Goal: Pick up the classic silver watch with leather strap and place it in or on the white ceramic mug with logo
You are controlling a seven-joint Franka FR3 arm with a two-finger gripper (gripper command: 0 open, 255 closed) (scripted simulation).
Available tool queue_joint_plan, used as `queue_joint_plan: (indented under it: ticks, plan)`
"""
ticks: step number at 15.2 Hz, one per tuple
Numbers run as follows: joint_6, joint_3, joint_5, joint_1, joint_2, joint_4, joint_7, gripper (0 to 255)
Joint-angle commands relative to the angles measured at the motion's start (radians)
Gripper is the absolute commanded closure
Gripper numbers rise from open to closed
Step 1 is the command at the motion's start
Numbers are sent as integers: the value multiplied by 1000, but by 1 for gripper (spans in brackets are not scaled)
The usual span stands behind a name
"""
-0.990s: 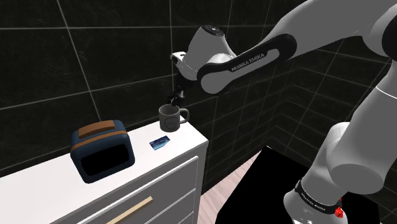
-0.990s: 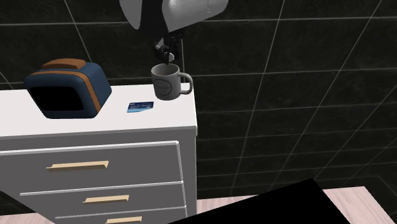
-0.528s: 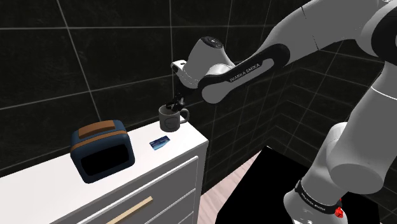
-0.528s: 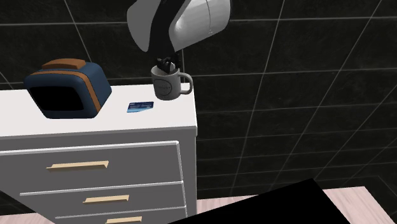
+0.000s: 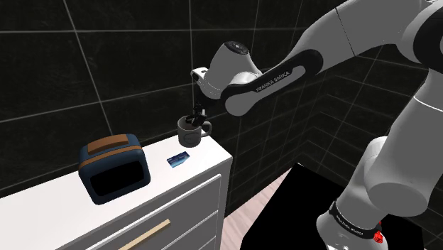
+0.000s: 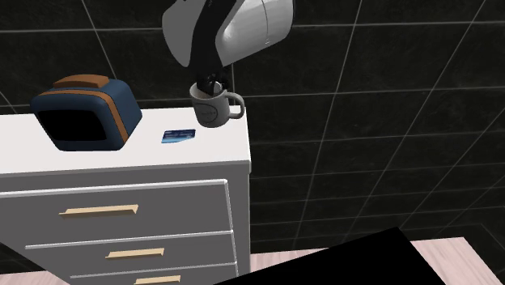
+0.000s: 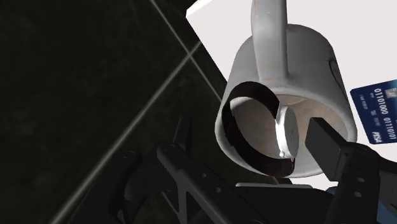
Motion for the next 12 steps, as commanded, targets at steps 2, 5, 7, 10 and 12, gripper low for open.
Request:
queue_joint_plan:
  ticks: [2, 5, 7, 10, 12]
  plan:
    - [-2, 1, -1, 1, 3, 1, 1, 0]
    - [-25, 2, 17, 3, -34, -13, -13, 0]
    - [-77, 3, 48, 9, -102, -27, -35, 0]
    - [-99, 1, 58, 13, -128, -31, -43, 0]
    - [-99, 1, 58, 13, -128, -31, -43, 0]
